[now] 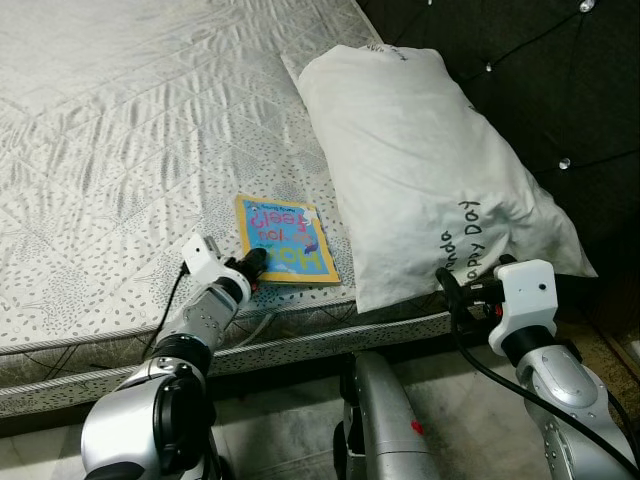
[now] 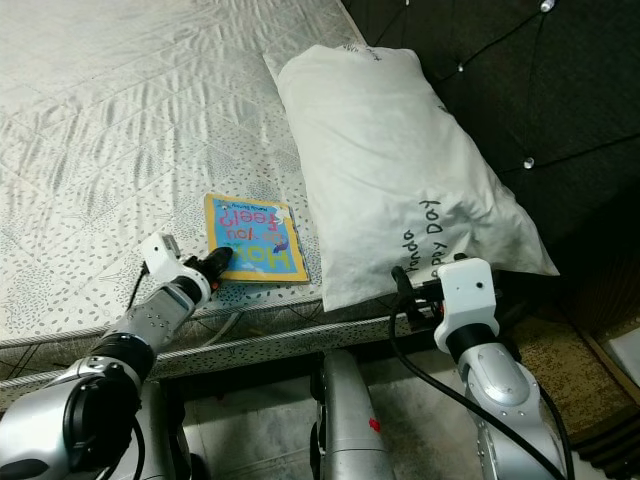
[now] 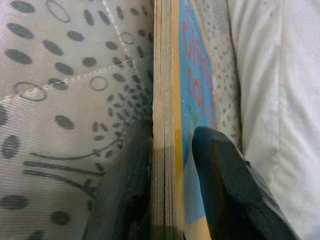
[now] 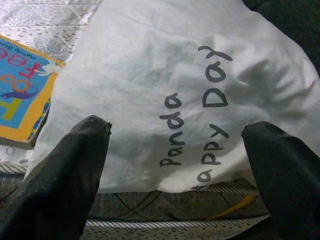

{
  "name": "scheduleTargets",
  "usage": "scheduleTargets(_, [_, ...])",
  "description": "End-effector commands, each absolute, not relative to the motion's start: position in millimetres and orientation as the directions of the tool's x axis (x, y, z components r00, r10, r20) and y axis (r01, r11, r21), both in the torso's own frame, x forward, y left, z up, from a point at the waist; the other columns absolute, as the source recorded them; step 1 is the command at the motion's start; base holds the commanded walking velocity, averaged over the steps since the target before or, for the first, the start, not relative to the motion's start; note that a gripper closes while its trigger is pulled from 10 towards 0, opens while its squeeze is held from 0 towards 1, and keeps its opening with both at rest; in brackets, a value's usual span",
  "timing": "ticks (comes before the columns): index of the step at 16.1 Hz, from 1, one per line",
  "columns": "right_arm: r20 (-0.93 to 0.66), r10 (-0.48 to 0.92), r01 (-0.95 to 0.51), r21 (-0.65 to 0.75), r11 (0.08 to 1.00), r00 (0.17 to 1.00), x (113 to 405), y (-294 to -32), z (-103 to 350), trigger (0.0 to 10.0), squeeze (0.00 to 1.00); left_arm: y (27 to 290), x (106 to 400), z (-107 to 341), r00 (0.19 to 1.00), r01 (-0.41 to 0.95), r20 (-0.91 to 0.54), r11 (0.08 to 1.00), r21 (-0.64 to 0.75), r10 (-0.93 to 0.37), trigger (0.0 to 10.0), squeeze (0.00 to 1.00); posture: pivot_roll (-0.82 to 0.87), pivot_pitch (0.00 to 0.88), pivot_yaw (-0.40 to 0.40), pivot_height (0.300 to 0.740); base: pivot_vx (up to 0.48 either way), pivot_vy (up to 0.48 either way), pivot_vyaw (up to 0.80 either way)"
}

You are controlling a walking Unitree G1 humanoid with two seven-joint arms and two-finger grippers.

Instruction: Clean up the room

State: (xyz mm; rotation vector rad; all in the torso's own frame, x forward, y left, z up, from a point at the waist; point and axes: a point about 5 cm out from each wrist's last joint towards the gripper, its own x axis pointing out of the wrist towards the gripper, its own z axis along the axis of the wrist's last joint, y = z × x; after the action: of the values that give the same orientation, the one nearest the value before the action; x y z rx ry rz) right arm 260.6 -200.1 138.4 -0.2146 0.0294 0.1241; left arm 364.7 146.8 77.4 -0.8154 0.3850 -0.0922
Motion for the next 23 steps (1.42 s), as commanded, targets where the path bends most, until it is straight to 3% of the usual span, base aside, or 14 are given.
scheduleTargets(1, [-0.036,0.107,-0.112,-0.214,0.97,0.994,260.8,-201.7,138.7,10.0,0.0,148.3,362.0,72.3,0.914,-0.082,-0.336,0.705,-0.705,-0.229,10.0,1.0,-0.2,0.168,-0.064,0.534,0.0,0.0,0.0])
scheduleTargets(12, [-0.019,0.109,-0.111,-0.209,0.972,0.994,266.1,-200.3,139.7,10.0,0.0,195.6,357.5,71.2,0.914,-0.157,-0.388,0.779,-0.607,-0.118,10.0,1.0,-0.19,0.142,-0.059,0.534,0.0,0.0,0.0])
scheduleTargets(16, [-0.003,0.104,-0.103,-0.185,0.977,0.995,272.8,-196.6,140.5,10.0,0.0,202.7,360.1,81.4,0.954,-0.103,-0.294,0.845,-0.524,-0.066,10.0,1.0,-0.16,0.112,-0.041,0.534,0.0,0.0,0.0])
scheduleTargets(21, [-0.005,0.125,-0.125,-0.102,0.987,0.992,281.7,-180.9,134.8,10.0,0.0,216.5,314.7,93.0,0.998,0.006,-0.063,0.951,-0.309,-0.027,10.0,1.0,-0.1,0.084,-0.029,0.534,0.0,0.0,0.0])
scheduleTargets(23, [-0.021,0.126,-0.127,-0.068,0.99,0.992,283.5,-177.3,130.4,10.0,0.0,225.4,294.7,97.1,0.999,-0.04,-0.032,0.955,-0.293,0.032,10.0,1.0,-0.08,0.069,-0.026,0.534,0.0,0.0,0.0])
